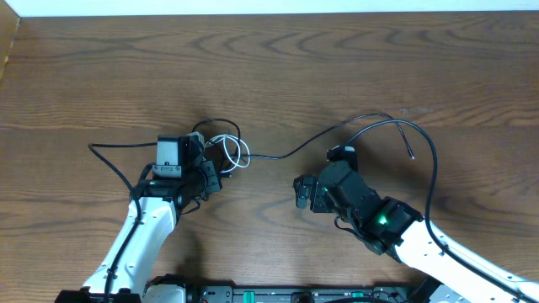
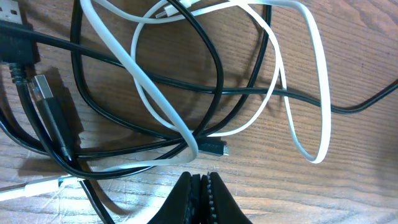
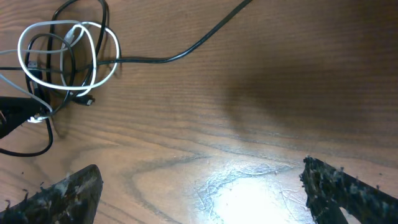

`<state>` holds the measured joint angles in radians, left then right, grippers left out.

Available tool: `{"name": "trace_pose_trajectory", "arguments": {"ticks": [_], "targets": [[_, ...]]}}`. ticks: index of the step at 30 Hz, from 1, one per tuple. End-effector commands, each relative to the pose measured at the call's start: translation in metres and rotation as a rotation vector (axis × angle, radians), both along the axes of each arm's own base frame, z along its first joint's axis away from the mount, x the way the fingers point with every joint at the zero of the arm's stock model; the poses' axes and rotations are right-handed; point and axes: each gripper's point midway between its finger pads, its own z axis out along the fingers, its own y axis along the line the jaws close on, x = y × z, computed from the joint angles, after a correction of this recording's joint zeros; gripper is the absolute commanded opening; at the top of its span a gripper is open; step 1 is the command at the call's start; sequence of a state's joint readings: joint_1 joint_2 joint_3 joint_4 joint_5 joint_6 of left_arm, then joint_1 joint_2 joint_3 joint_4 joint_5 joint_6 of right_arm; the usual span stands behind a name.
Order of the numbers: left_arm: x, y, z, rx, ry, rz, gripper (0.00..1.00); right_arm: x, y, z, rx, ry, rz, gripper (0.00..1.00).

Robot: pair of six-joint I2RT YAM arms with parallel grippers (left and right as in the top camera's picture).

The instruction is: Untangle cables

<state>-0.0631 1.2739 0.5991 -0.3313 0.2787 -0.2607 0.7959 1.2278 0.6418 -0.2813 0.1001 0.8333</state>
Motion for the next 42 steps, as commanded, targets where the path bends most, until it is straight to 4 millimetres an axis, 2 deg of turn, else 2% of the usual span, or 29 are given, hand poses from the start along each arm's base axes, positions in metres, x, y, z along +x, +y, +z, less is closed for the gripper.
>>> {"name": "trace_pose_trajectory", "arguments": {"ticks": [1,6,10,14,16,20,22,23,34,42], "targets": [[-0.003,0.001,-0.007,0.013,0.02,-0.004,0.08,0.004,-0.001,0.004,-0.014,-0.021,-0.012,0.99],[-0.004,-0.001,-0.013,0.003,0.042,-0.009,0.08,0.004,-0.002,0.003,-0.018,-0.021,-0.015,0.99],[-0.002,-0.008,-0.017,-0.031,0.048,-0.028,0.17,0.006,-0.007,0.002,-0.037,-0.029,-0.031,0.92],[-0.002,-0.015,-0.018,-0.067,0.054,-0.046,0.33,0.006,-0.009,0.001,-0.047,-0.029,-0.037,0.8],[-0.002,-0.015,-0.018,-0.066,0.056,-0.046,0.36,0.006,-0.009,0.001,-0.048,-0.028,-0.036,0.7],[-0.002,-0.015,-0.018,-0.066,0.056,-0.046,0.37,0.005,-0.009,0.001,-0.051,-0.025,-0.036,0.38],[-0.002,-0.015,-0.018,-0.066,0.056,-0.045,0.38,0.005,-0.01,0.0,-0.053,-0.024,-0.036,0.17],[-0.002,-0.015,-0.018,-0.066,0.056,-0.046,0.38,0.005,-0.01,0.0,-0.053,-0.024,-0.036,0.12],[-0.002,-0.013,-0.019,-0.056,0.056,-0.041,0.39,0.004,-0.011,0.0,-0.057,-0.022,-0.037,0.04],[-0.002,-0.013,-0.019,-0.056,0.057,-0.041,0.41,0.005,-0.012,-0.001,-0.062,-0.023,-0.041,0.02]]}}
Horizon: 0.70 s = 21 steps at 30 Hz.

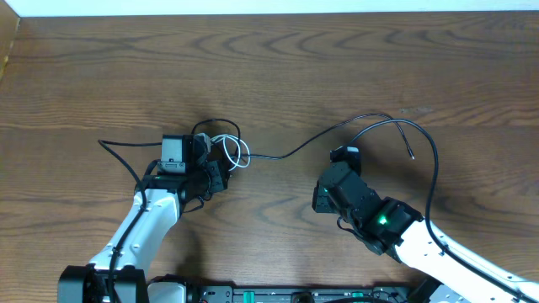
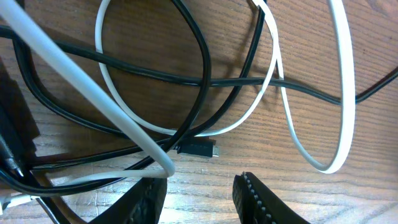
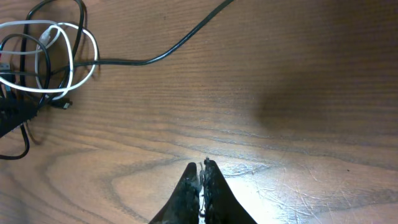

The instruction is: Untangle cables

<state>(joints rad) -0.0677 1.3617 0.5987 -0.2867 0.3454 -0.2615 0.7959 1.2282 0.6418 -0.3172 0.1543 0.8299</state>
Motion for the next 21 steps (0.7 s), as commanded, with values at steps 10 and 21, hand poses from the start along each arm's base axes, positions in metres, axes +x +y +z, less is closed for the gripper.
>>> {"name": "trace_pose_trajectory", "arguments": {"ticks": [10,21], "targets": [[0.011,0.017,0.035,0.125,0.008,-0.019,0.43,0.004,0.0,0.004,-0.008,-0.019,-0.011,0.01],[0.034,0.051,0.092,0.301,-0.026,0.092,0.88,0.003,-0.001,0.004,-0.011,-0.017,-0.011,0.07]]}}
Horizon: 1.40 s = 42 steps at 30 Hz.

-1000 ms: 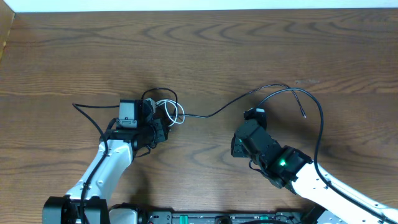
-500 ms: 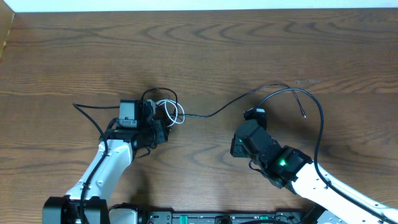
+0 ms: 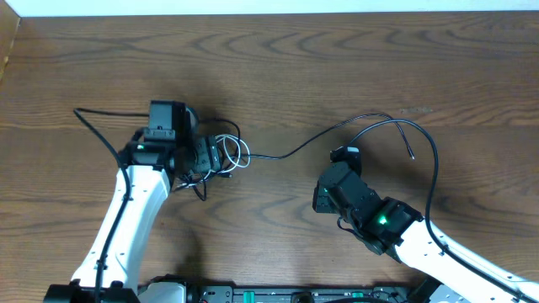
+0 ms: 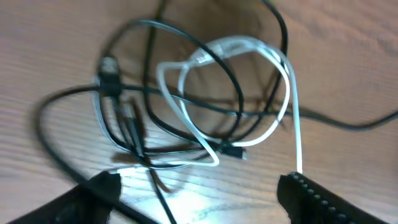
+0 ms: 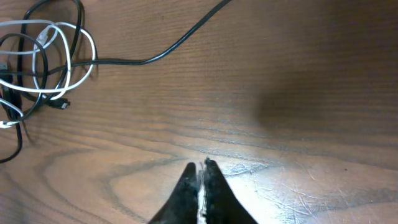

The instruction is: Untangle cables

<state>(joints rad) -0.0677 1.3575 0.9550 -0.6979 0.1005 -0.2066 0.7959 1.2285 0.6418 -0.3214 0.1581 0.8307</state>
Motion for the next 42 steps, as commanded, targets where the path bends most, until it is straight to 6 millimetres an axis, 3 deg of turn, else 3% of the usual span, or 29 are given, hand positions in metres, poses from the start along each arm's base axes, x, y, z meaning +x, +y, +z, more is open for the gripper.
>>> {"name": "trace_pose_trajectory", "arguments": {"ticks": [1,5,8,9,15,19,23,26,28,30,32,38,42], "targets": [[0.012,0.01,0.02,0.044,-0.059,0.058,0.88,0.003,0.0,0.004,-0.006,-0.018,-0.008,0.11],[0.013,0.007,0.019,-0.035,-0.054,0.194,0.88,0.004,0.0,0.004,-0.008,-0.02,-0.011,0.36],[0.013,0.0,0.019,-0.086,-0.049,0.197,0.86,0.004,0.0,0.004,-0.007,-0.02,-0.011,0.58],[0.013,-0.003,0.02,-0.098,-0.047,0.192,0.86,0.004,0.0,0.004,-0.008,-0.02,-0.011,0.72],[0.015,-0.004,0.021,-0.106,-0.055,0.189,0.86,0.005,-0.002,0.005,-0.016,-0.029,-0.02,0.99],[0.017,-0.005,0.021,-0.12,-0.062,0.214,0.87,0.006,-0.003,0.005,-0.017,-0.03,-0.022,0.99],[0.02,-0.015,0.023,-0.144,-0.071,0.215,0.68,0.005,-0.003,0.004,-0.02,-0.028,-0.022,0.99],[0.02,-0.026,0.024,-0.146,-0.079,0.178,0.63,0.005,-0.003,0.004,-0.02,-0.028,-0.022,0.99],[0.018,-0.031,0.023,-0.128,-0.077,0.162,0.64,0.005,-0.003,0.004,-0.021,-0.029,-0.023,0.99],[0.016,-0.027,0.022,-0.07,-0.078,0.164,0.74,0.006,-0.004,0.004,-0.022,-0.03,-0.024,0.99],[0.013,-0.022,0.025,-0.02,-0.071,0.173,0.75,0.006,-0.004,0.004,-0.022,-0.03,-0.024,0.99],[0.013,-0.02,0.065,-0.002,-0.075,0.178,0.75,0.006,-0.004,0.004,-0.022,-0.03,-0.024,0.99],[0.013,-0.032,0.074,-0.027,-0.08,0.15,0.75,0.006,-0.004,0.004,-0.022,-0.03,-0.024,0.99]]}}
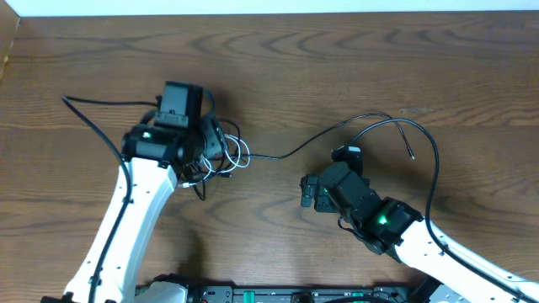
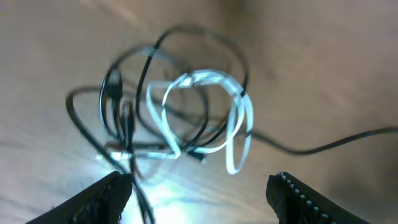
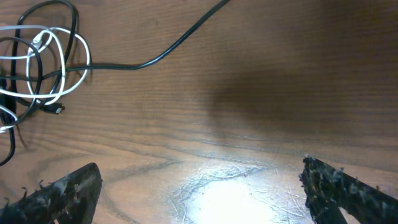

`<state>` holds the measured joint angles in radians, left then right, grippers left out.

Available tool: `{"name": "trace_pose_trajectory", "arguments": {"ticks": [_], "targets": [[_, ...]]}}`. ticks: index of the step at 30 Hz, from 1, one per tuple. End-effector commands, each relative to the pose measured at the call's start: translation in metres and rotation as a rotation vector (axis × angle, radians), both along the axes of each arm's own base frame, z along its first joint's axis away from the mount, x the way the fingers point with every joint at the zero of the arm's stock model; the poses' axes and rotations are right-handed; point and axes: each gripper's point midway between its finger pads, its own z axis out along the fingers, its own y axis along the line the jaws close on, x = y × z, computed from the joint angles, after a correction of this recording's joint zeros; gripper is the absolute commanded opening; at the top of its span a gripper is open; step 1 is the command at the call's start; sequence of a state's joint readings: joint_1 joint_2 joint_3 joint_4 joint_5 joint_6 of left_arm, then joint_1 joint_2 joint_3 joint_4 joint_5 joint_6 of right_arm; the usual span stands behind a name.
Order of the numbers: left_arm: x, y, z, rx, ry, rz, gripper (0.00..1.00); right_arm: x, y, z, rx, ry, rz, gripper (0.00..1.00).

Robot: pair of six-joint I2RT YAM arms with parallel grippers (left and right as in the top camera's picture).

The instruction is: Untangle cables

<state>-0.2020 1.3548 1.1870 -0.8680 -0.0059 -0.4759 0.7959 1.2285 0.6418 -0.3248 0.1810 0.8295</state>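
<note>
A knot of white loops (image 2: pixel 205 118) and black cable (image 2: pixel 124 118) lies on the wooden table, blurred in the left wrist view. Overhead the knot (image 1: pixel 226 153) sits just under my left gripper (image 1: pixel 209 143). That left gripper (image 2: pixel 205 199) hangs above it, open and holding nothing. One long black cable (image 1: pixel 337 132) runs right from the knot and curls to a free end (image 1: pixel 413 156). My right gripper (image 1: pixel 310 192) stands open near the table's front; in its own view the right gripper (image 3: pixel 202 199) is over bare wood, with the knot (image 3: pixel 37 68) at far left.
A thin black lead (image 1: pixel 84 105) loops out to the left of the left arm. The table's white far edge (image 1: pixel 269 7) runs along the top. The long cable's arc (image 1: pixel 434 168) passes over the right arm's forearm.
My right gripper was shut and now stands wide open in the same spot. My left gripper, still open, is farther from the knot, which looks smaller in its view. The knot has not shifted.
First my left gripper was shut right down at the knot and the right was open. Then the left stood partly open there and the right was shut. Then the left was wide open above the knot. Now it is higher and the right is open.
</note>
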Motion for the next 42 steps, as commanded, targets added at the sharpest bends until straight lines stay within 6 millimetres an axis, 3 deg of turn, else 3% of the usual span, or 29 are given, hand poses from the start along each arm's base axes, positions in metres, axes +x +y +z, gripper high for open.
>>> {"name": "trace_pose_trajectory", "arguments": {"ticks": [1,7,16,19,27,34,42], "targets": [[-0.002,-0.01,0.007,-0.014,-0.009,-0.006,0.75,0.004,0.0,0.004,-0.007,-0.019,-0.011,0.99],[-0.001,-0.024,-0.02,-0.003,0.048,-0.035,0.68,0.004,0.0,0.004,-0.007,-0.019,-0.011,0.99],[0.002,-0.026,-0.09,0.051,0.258,-0.037,0.68,0.003,-0.001,0.004,-0.009,-0.017,-0.011,0.99],[0.004,-0.039,-0.113,0.002,0.314,-0.072,0.68,0.003,-0.001,0.004,-0.009,-0.017,-0.011,0.99],[0.011,-0.071,-0.117,-0.145,0.302,-0.179,0.68,0.003,-0.001,0.004,-0.009,-0.018,-0.012,0.99],[0.009,-0.071,-0.119,-0.145,0.306,-0.192,0.76,0.003,-0.001,0.004,-0.011,-0.018,-0.012,0.99],[0.016,-0.075,-0.117,-0.239,0.281,-0.209,0.78,0.004,-0.001,0.004,-0.011,-0.019,-0.013,0.99]]}}
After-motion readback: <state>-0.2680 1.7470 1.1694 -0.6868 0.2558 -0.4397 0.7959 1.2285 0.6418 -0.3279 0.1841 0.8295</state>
